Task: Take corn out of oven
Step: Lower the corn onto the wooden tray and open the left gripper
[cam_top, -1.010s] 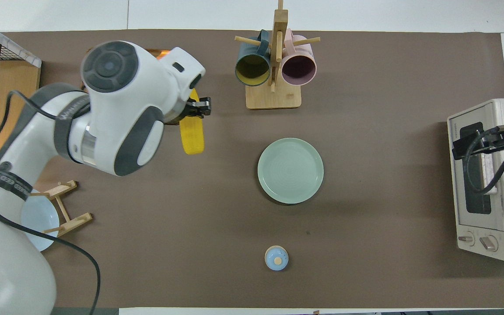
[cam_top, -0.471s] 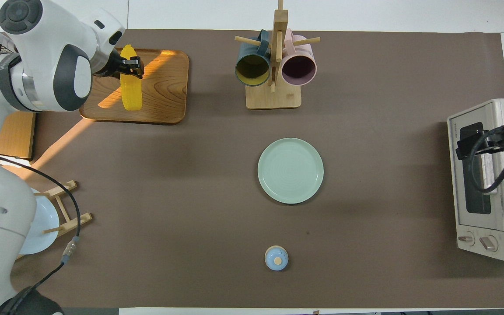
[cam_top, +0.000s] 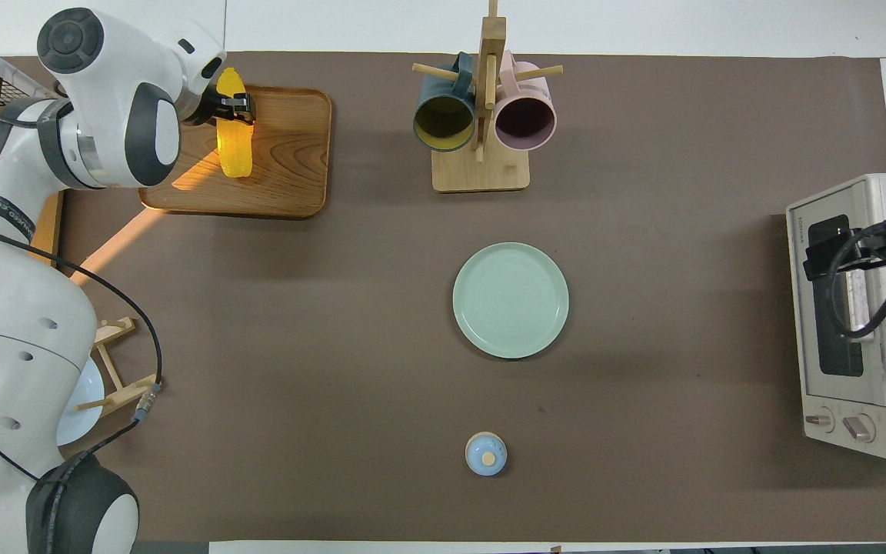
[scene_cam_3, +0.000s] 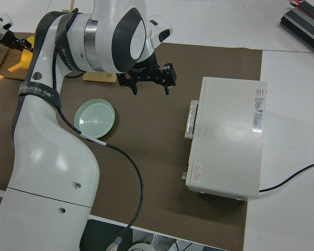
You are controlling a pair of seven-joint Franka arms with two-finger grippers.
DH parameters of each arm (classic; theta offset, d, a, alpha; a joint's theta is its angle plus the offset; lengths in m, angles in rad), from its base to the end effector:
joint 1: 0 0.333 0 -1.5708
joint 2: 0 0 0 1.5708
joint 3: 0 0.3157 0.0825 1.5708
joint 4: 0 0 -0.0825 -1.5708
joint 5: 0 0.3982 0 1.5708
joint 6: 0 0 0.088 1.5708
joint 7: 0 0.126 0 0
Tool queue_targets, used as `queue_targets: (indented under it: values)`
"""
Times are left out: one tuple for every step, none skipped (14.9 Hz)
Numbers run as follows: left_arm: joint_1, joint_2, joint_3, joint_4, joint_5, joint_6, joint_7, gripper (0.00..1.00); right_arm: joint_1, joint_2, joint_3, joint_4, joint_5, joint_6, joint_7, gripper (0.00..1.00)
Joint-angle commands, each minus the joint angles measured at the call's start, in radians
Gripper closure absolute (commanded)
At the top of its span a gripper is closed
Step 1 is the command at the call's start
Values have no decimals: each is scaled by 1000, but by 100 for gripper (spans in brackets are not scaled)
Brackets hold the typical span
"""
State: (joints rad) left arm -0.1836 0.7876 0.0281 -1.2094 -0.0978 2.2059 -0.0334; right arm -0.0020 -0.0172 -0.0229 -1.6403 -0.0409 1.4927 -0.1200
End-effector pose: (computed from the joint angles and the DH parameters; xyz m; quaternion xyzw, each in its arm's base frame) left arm 0.7797 -0.1331 0.3030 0.9932 -0.0411 0.1008 0.0424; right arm 0.5496 -0.0192 0.5754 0.9966 0.0472 -0.0664 0.0155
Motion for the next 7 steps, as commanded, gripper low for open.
queue_targets:
  values:
    - [7,-1,-5,21,-10,-21,32,0,-6,-1,3,10,24,-20,11,0]
    - [7,-14,-2,21,-10,-58,32,0,-6,-1,5,10,24,-19,11,0]
    - [7,-45,-1,21,-11,-107,32,0,-6,-1,5,10,24,-19,11,0]
    - [6,-63,-1,21,-13,-142,30,0,-7,-1,5,10,24,-19,11,0]
    - [6,-102,1,13,-13,-167,24,0,-7,-1,5,10,24,-19,11,0]
    - [7,-155,1,-27,-13,-190,23,0,-7,-1,5,10,24,-19,11,0]
    - [10,-219,6,-68,-13,-212,23,0,-7,-1,5,10,24,-17,11,0]
